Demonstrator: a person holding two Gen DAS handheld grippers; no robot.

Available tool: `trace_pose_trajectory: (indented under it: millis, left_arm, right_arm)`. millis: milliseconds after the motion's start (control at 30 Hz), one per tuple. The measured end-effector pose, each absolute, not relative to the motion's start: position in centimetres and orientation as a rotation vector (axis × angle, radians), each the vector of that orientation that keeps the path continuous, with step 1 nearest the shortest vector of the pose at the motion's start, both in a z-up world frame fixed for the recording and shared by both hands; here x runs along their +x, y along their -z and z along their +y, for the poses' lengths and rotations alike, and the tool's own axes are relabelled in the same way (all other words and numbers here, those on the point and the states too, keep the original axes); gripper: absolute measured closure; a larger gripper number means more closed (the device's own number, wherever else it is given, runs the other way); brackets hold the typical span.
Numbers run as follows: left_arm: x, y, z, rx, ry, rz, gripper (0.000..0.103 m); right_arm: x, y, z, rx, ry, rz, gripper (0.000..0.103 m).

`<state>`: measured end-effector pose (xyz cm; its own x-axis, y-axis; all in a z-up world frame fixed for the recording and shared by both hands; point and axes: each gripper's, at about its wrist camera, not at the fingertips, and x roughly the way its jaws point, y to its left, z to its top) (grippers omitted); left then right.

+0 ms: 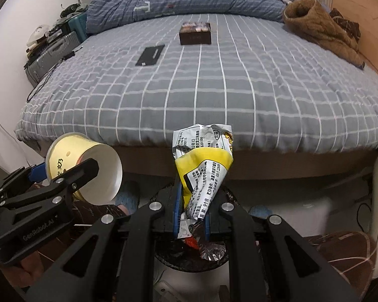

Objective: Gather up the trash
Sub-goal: 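Carry the yogurt cup and snack wrapper down over the trash bin, then open the right tool to drop the wrapper into the bin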

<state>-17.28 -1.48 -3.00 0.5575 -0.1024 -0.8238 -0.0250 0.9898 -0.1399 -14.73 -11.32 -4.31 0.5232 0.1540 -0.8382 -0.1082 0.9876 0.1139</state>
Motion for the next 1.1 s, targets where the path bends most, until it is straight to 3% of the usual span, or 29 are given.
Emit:
trace_pose_trajectory:
  millis: [333,667,933,1100]
  left_arm:
    - [-16.1,9.5,-1.4,-0.121,0.051,1.056,0.036]
    - [-14.9,12.7,-1.6,-0.081,0.042,1.089,0.036]
    - [-15.0,13.4,0.1,-0.096,0.008,1.097,0.036]
    - [-15.1,13.6,1.3,-0.112,-0.013,1.102,0.036]
  right_arm:
    - [-13.5,12.2,-10.3,0.04,-0.169,1.127,0.09]
    - [-12.2,16.5,-9.6,0.02,-0.185,1.205,0.089]
    - [-11.9,18.1,-8.8,-0.003,-0.201,1.222,0.071]
    - [-12.2,18.2,-8.1,-0.018,-0.204,1.21,0.052]
